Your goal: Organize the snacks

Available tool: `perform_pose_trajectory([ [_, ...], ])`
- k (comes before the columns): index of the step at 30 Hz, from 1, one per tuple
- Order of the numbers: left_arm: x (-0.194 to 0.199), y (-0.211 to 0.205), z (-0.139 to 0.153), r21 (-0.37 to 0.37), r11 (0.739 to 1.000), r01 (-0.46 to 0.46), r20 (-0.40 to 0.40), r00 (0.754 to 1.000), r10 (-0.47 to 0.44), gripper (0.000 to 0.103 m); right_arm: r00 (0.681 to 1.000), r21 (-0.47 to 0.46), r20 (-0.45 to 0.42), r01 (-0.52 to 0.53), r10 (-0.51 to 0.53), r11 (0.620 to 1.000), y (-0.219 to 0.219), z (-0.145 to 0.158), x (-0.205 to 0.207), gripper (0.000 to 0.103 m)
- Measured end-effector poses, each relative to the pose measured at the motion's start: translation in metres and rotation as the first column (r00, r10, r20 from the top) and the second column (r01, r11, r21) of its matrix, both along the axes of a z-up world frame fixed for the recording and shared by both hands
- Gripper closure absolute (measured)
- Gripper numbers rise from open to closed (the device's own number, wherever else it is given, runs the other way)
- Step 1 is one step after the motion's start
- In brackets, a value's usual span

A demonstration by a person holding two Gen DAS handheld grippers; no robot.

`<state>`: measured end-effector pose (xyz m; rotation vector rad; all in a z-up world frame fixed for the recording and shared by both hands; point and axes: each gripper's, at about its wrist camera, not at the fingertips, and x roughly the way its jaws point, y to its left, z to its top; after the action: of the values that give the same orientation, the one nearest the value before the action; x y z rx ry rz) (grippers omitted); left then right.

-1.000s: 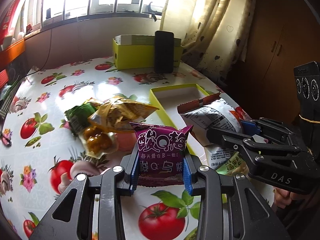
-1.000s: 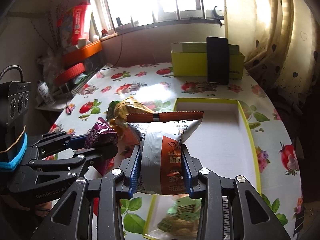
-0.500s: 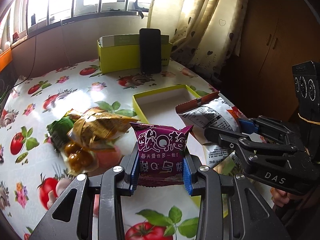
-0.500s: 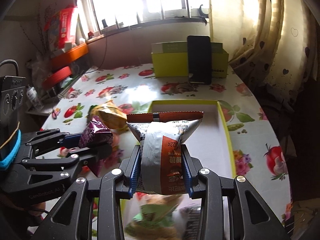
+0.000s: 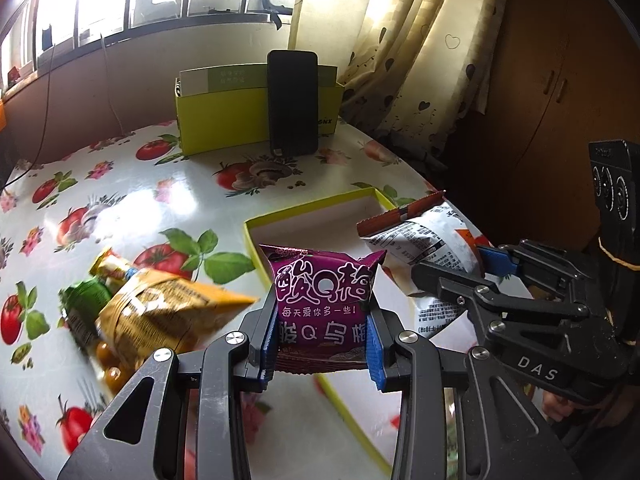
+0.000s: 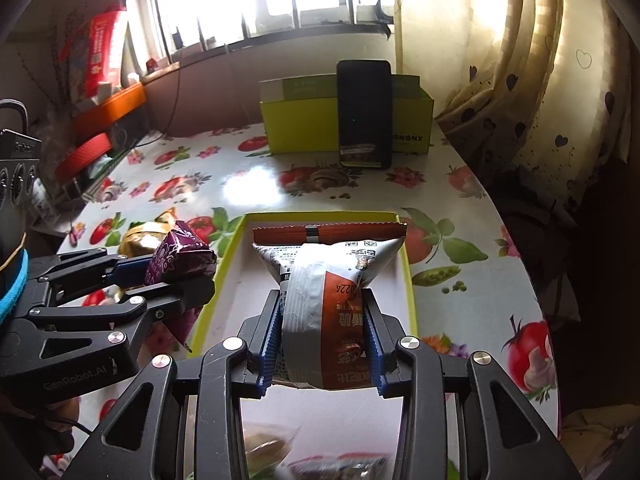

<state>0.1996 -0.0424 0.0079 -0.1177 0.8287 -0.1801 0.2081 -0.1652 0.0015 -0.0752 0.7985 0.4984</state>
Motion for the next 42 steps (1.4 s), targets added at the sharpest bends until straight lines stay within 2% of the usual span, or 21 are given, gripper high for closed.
perform_pose_trajectory([
  [17, 0.061, -0.007, -0.019, -0.016, 1.0, -0.027, -0.049, 0.998, 0.026, 0.066, 0.999, 0.0, -0.054, -0.006, 0.006, 1.0, 0.004, -0.016, 0.065, 0.067],
  [25, 0.076, -0.006, -0.025, -0.017, 0.999, -0.044, -0.047, 0.998, 0.044, 0.065, 0.999, 0.019, -0.042, 0.002, -0.001, 1.0, -0.006, -0.012, 0.066, 0.059],
  [32, 0.072, -0.003, -0.018, -0.04, 0.997, -0.059, 0.005, 0.998, 0.059, 0.046, 0.999, 0.031, -0.029, 0.018, -0.017, 0.999, -0.016, -0.004, 0.052, 0.059],
  [34, 0.068, 0.0, -0.014, -0.045, 0.997, -0.066, 0.015, 0.998, 0.067, 0.046, 0.999, 0.02, -0.022, 0.027, -0.026, 0.999, -0.018, -0.005, 0.048, 0.062],
  [36, 0.063, 0.003, -0.01, -0.045, 0.996, -0.077, 0.026, 0.997, 0.078, 0.046, 0.999, 0.0, -0.014, 0.03, -0.03, 1.0, -0.018, -0.006, 0.043, 0.077],
  [37, 0.06, 0.004, -0.008, -0.037, 0.996, -0.084, 0.03, 0.996, 0.085, 0.046, 1.0, -0.007, -0.017, 0.027, -0.027, 1.0, -0.017, -0.008, 0.043, 0.08],
  [42, 0.049, 0.009, -0.006, -0.01, 0.993, -0.118, 0.026, 0.993, 0.118, 0.046, 1.0, -0.026, -0.018, 0.003, -0.003, 1.0, -0.006, -0.012, 0.048, 0.082],
])
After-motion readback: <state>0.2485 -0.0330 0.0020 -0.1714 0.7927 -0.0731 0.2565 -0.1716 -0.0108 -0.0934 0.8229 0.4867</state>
